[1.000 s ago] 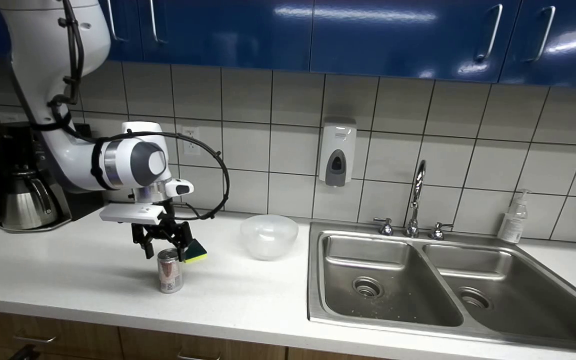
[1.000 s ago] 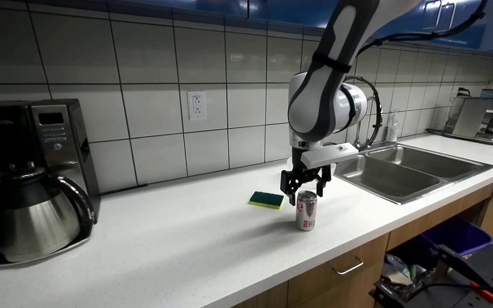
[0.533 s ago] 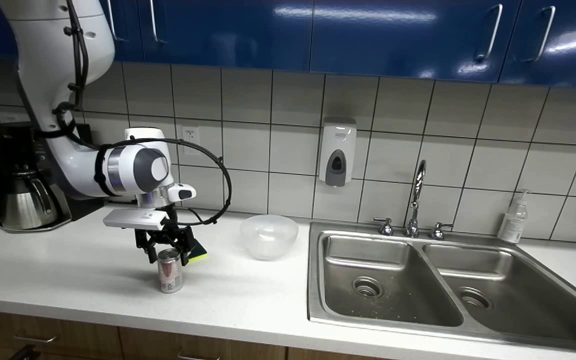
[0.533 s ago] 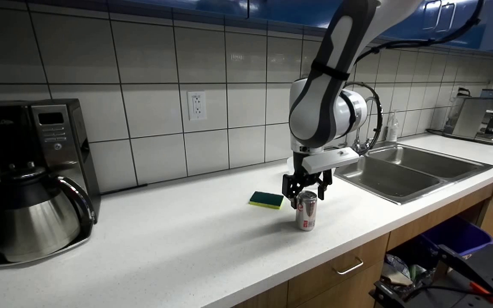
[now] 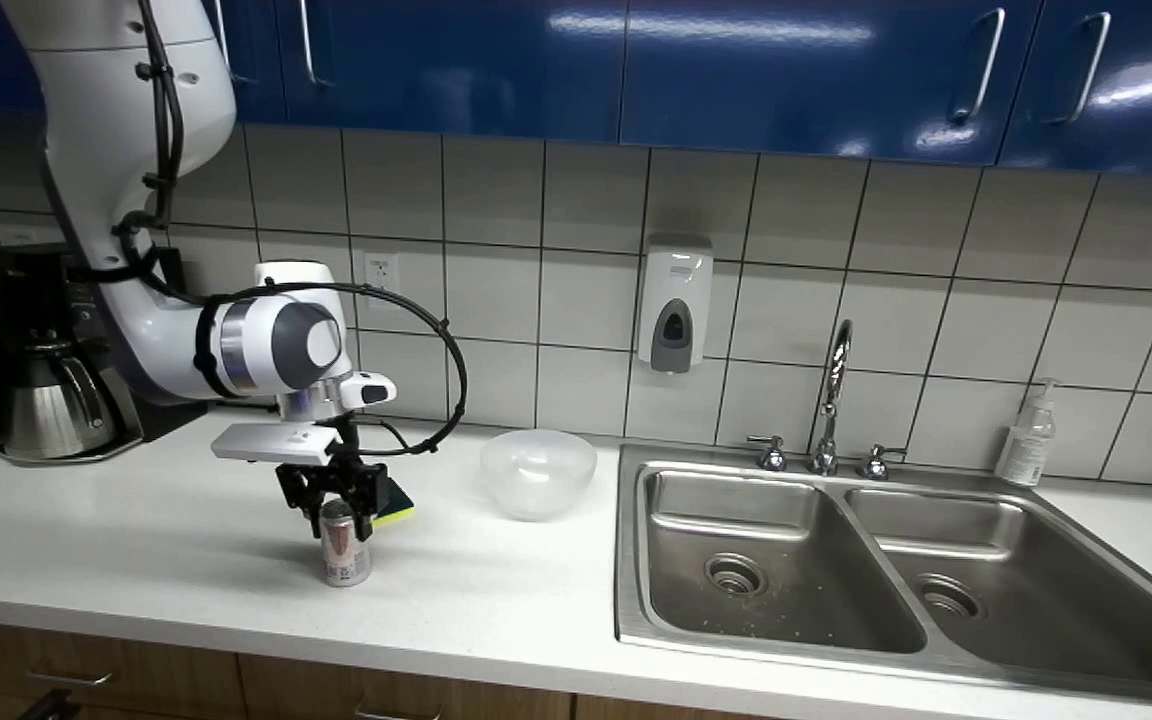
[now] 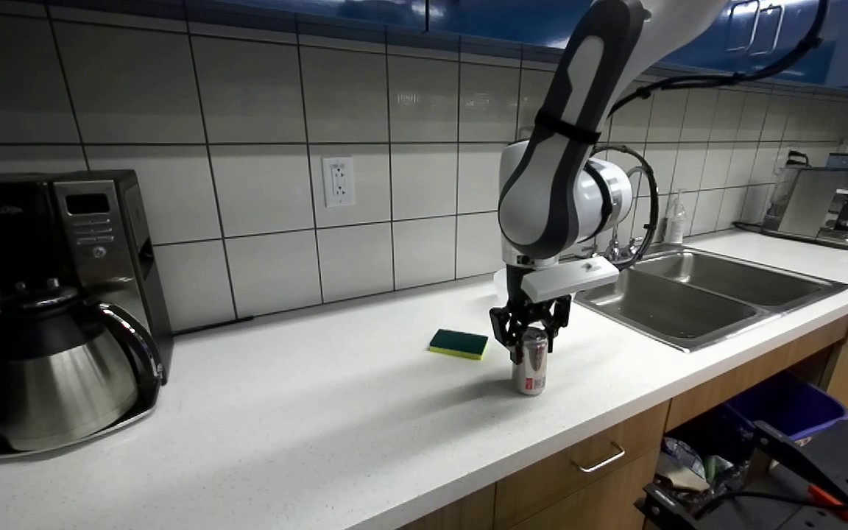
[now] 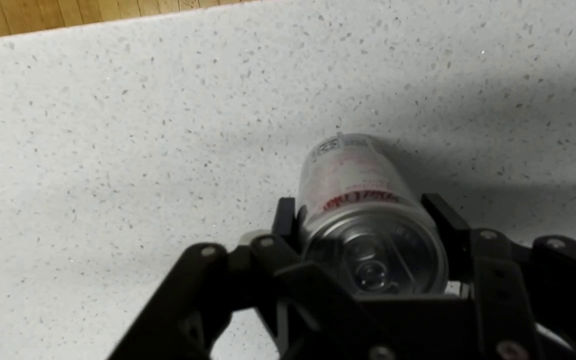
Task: Put the grey can inside the clear bowl
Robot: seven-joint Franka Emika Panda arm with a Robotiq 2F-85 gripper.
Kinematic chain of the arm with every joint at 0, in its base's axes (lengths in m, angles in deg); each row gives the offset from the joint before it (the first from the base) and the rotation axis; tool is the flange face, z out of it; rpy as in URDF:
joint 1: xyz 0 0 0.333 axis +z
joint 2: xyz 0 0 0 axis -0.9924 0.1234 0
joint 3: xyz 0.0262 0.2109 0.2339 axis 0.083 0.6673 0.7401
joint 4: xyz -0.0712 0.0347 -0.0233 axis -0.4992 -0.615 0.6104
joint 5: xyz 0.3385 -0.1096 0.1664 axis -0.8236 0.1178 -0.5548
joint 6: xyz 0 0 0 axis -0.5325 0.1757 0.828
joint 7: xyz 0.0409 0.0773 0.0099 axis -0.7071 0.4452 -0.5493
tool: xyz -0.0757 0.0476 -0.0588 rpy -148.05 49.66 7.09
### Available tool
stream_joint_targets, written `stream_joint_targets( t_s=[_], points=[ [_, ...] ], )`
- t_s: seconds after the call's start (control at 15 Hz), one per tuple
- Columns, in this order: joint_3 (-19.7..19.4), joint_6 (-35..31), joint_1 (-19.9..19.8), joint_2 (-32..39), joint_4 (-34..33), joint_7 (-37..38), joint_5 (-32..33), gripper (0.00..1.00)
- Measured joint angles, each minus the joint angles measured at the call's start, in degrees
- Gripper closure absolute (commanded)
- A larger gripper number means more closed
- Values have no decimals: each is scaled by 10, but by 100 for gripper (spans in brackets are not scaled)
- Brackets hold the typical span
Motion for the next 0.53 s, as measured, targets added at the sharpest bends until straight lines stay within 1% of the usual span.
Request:
stream_joint_targets(
  t_s=[0.33,0.53],
  points=[
    [0,0,-1,-1,0,-1,-2,61],
    [2,1,-8,-30,14,-16,-20,61]
  ],
)
